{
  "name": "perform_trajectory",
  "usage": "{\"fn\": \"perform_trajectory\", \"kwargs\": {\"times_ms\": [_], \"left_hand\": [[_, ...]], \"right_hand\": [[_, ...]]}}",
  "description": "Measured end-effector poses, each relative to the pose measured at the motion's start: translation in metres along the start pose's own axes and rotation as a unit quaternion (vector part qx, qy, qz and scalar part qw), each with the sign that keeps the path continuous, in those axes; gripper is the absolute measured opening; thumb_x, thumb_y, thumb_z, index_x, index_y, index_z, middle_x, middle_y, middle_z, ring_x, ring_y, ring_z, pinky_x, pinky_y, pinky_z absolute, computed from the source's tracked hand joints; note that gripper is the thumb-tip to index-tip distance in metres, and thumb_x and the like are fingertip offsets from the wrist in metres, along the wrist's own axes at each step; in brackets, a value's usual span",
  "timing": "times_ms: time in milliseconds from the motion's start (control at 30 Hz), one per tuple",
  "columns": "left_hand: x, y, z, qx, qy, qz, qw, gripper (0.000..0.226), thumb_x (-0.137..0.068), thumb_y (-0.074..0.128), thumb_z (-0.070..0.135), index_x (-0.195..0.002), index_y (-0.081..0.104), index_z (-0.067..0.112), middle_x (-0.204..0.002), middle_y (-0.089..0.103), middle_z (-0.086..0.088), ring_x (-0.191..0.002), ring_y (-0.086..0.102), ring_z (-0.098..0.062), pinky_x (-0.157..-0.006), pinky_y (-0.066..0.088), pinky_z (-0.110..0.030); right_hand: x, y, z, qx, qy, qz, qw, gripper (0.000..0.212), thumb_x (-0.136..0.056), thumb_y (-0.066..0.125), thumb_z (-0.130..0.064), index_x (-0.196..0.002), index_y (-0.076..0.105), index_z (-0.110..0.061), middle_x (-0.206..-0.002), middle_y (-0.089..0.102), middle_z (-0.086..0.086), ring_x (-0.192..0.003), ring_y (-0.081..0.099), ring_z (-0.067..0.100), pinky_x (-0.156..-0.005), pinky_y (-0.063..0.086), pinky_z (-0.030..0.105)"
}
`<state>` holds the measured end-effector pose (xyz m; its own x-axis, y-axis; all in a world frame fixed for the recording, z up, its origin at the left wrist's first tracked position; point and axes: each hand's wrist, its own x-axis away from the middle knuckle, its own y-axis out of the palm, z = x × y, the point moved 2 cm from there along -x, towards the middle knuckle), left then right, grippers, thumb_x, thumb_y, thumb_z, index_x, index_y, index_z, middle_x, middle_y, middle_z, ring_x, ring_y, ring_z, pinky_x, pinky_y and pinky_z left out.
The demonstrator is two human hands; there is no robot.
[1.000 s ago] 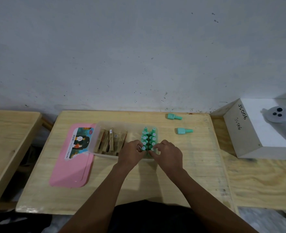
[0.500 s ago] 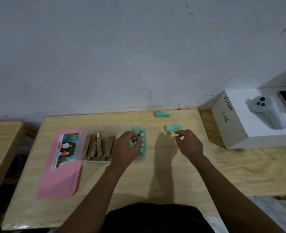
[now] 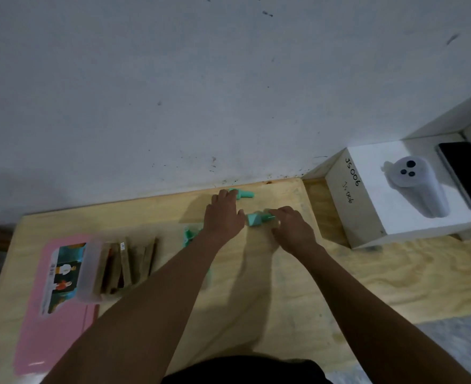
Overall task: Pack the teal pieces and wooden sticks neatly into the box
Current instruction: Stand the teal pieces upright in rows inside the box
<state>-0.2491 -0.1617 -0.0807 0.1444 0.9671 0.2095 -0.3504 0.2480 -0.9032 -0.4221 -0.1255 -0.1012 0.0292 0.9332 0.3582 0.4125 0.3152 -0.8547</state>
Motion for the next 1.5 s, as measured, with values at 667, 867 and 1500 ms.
{"fn": "perform_trajectory", "kwargs": {"times_ms": [667, 867, 1500], "left_hand": [[-0.065, 0.023, -0.016, -0.206, 0.092, -0.035, 0.974, 0.029, -0.093, 0.044, 0.021, -0.114, 0.058, 0.006, -0.118, 0.059, -0.010, -0.116, 0.049, -0.028, -0.093, 0.041, -0.039], [-0.046, -0.011, -0.013, 0.104, 0.016, -0.023, 0.994, 0.025, -0.087, 0.056, 0.021, -0.105, 0.065, 0.005, -0.098, 0.068, -0.013, -0.086, 0.062, -0.031, -0.069, 0.046, -0.034], [0.114, -0.077, -0.064, 0.571, -0.122, -0.040, 0.811, 0.021, -0.090, 0.063, 0.028, -0.103, 0.068, 0.012, -0.094, 0.070, -0.007, -0.080, 0.066, -0.017, -0.071, 0.053, -0.030]], "right_hand": [[-0.020, 0.002, 0.011, -0.174, 0.049, 0.000, 0.984, 0.034, -0.092, 0.061, -0.032, -0.123, 0.064, -0.018, -0.119, 0.064, 0.002, -0.105, 0.059, 0.016, -0.086, 0.048, 0.028], [0.008, -0.015, 0.009, -0.289, 0.077, 0.104, 0.949, 0.029, -0.094, 0.060, -0.036, -0.105, 0.073, -0.013, -0.090, 0.069, -0.005, -0.083, 0.063, 0.011, -0.065, 0.044, 0.017], [0.097, -0.018, -0.085, -0.399, -0.003, 0.100, 0.911, 0.039, -0.091, 0.057, -0.049, -0.081, 0.073, -0.015, -0.068, 0.068, 0.005, -0.062, 0.060, 0.012, -0.065, 0.052, 0.033]]}}
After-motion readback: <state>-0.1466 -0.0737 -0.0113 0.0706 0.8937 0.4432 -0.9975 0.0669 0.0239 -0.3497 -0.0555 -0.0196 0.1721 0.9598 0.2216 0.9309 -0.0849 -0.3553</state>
